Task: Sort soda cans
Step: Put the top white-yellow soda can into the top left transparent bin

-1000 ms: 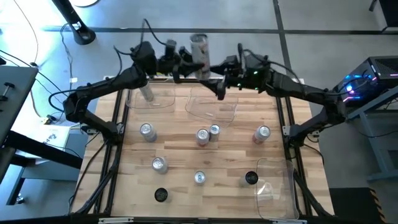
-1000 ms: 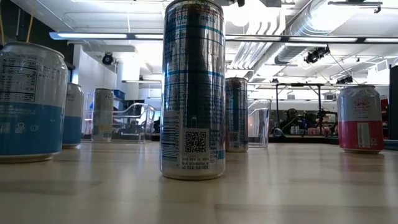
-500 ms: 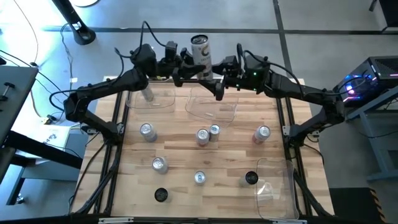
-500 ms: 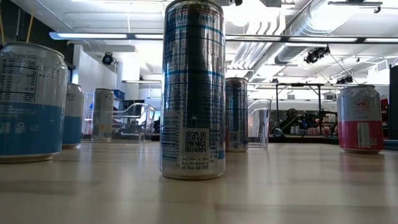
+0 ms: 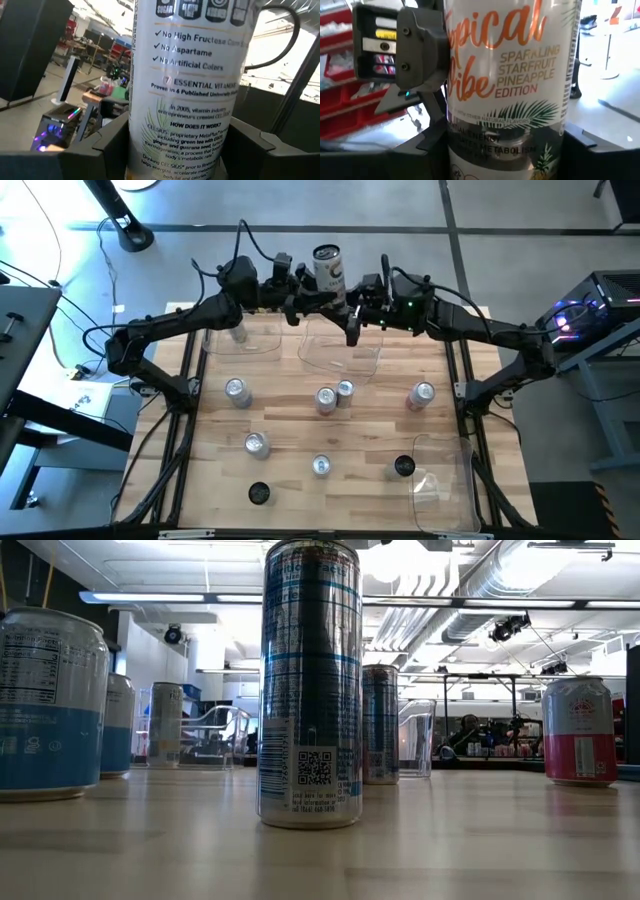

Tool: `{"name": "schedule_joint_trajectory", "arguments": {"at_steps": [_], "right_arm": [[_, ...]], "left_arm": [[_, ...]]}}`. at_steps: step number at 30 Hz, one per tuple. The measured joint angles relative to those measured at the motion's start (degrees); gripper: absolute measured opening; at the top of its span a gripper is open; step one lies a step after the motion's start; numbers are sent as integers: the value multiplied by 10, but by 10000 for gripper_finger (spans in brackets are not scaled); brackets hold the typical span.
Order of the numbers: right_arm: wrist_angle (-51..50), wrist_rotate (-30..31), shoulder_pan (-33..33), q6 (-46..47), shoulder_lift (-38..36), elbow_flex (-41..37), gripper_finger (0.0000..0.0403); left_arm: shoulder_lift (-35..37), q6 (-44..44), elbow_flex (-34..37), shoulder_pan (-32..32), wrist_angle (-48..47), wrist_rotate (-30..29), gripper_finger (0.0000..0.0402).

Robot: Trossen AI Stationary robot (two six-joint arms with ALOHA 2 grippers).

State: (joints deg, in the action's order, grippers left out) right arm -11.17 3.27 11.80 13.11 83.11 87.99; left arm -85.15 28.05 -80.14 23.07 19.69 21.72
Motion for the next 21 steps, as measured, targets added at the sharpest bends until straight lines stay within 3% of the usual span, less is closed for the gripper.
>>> {"name": "schedule_joint_trajectory", "arguments": {"at_steps": [4,9,11,14,21], "right_arm": [[-54,-19,10,-4,-14,2,229],[-244,3,17,-45,-25,47,229],[-274,24,19,-48,-27,57,229],[-360,10,16,-41,-24,54,229],[-418,-5,-15,-40,-11,54,229]], "left_arm": [[4,-5,0,7,-53,16,236],[19,6,0,23,-109,66,355],[31,-8,-3,24,-140,68,383],[35,-54,-1,19,-220,76,382],[38,-120,-1,8,-317,70,381]]}}
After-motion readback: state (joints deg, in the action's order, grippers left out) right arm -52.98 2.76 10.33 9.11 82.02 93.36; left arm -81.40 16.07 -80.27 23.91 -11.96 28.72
